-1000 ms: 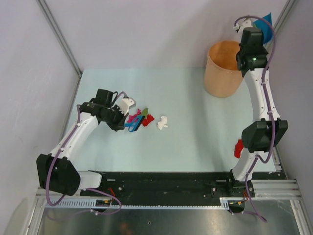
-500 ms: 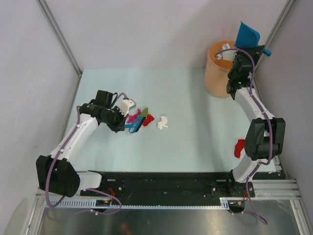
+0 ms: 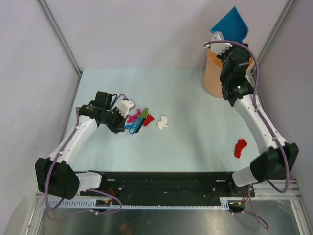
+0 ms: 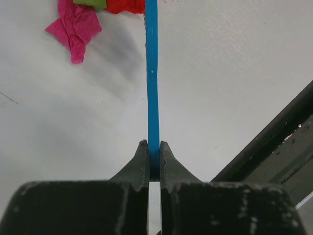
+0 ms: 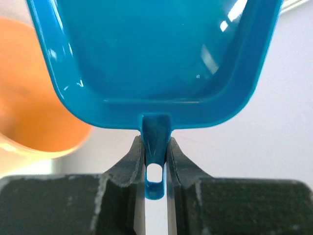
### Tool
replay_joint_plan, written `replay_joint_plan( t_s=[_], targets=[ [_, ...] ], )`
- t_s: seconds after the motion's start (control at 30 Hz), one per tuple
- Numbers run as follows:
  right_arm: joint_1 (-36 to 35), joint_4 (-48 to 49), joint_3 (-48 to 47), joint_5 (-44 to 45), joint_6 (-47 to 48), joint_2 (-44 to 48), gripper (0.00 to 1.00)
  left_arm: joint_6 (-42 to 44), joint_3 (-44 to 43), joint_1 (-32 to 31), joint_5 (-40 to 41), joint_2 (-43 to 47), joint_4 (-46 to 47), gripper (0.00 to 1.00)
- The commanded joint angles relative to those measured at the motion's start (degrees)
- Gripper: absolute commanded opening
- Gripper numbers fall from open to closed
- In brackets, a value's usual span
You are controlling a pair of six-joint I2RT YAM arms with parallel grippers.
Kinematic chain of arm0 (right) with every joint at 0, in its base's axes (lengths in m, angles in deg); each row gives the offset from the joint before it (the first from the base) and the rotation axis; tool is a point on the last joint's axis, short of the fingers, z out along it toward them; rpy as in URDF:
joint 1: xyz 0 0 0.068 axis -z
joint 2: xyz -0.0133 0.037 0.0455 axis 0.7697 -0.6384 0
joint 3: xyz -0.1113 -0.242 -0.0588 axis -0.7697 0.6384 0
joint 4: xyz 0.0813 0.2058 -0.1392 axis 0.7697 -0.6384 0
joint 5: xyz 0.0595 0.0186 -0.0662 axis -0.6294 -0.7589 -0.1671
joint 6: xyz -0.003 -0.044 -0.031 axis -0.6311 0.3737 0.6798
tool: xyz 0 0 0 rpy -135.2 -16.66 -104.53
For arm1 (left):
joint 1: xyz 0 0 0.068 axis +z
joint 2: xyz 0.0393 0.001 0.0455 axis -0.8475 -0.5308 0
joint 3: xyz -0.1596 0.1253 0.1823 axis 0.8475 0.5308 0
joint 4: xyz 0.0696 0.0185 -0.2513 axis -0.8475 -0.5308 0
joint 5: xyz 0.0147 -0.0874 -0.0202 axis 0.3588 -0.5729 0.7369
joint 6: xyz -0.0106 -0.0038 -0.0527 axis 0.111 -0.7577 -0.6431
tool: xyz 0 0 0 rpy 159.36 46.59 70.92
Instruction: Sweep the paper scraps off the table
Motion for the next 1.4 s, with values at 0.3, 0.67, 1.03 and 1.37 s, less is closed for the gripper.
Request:
replay_joint_plan(
  t_s=[0.3, 0.67, 1.03, 1.37],
  targets=[
    [-15.4, -46.2, 2.5, -19.9, -62.6, 10.5, 0.00, -6.6, -7.8, 0.1, 0.1, -5.5, 3.6, 0.00],
    [-21.0, -64.8, 11.7, -39.1, -78.9, 7.0, 0.00, -6.6, -12.4, -5.0, 7.9, -9.7, 4.1, 0.00],
    [-31.1, -66.8, 20.7, -37.5, -83.4, -1.8, 0.00, -6.3, -23.1, -11.0, 11.1, -17.3, 4.1, 0.00],
    [-34.8, -66.5, 20.6, -35.1, -84.4, -10.2, 0.00, -6.9, -28.0, -15.1, 11.0, -28.0, 4.0, 0.00]
  ],
)
